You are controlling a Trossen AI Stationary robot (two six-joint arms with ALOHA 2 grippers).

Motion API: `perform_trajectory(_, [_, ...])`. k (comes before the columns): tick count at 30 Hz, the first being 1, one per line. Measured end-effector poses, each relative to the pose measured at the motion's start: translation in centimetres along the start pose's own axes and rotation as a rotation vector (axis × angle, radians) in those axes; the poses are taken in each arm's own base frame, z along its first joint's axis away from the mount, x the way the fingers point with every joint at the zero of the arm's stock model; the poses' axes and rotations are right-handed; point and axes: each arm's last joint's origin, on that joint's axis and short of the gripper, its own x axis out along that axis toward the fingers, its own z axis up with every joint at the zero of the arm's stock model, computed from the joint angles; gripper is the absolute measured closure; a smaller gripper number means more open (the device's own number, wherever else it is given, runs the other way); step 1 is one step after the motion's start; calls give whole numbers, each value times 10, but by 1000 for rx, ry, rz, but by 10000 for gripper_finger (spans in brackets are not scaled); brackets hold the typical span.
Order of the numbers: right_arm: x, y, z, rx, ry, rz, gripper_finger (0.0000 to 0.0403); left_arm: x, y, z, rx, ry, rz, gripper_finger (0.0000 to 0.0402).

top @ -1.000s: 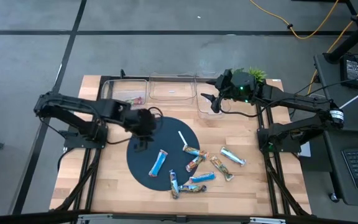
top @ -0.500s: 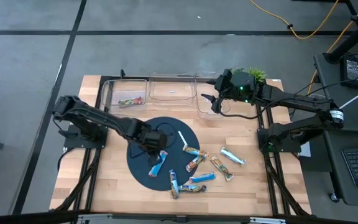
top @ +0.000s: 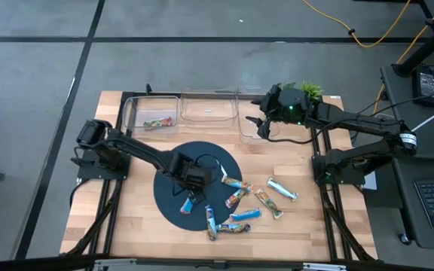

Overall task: Pick and place Granola Bars by type
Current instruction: Put the red chewy bar into the top left transparent bin

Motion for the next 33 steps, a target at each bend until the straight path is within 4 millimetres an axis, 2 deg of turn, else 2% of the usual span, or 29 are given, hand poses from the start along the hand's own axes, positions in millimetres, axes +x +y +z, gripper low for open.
perform_trajectory(9, [0, 0, -3, -4, 29, 5, 118, 33, -2, 2, -2, 45, 42, 159])
perform_trajectory(19, [0, 1, -5, -5, 47, 8, 118, 44, -2, 3, -2, 38, 69, 165])
perform_trajectory(24, [0, 1, -5, -5, 47, 7, 118, 43, -1, 4, -27, 6, 96, 206])
perform_trajectory(33, [0, 1, -4, -6, 46, 7, 118, 43, -1, 4, -35, 4, 99, 329])
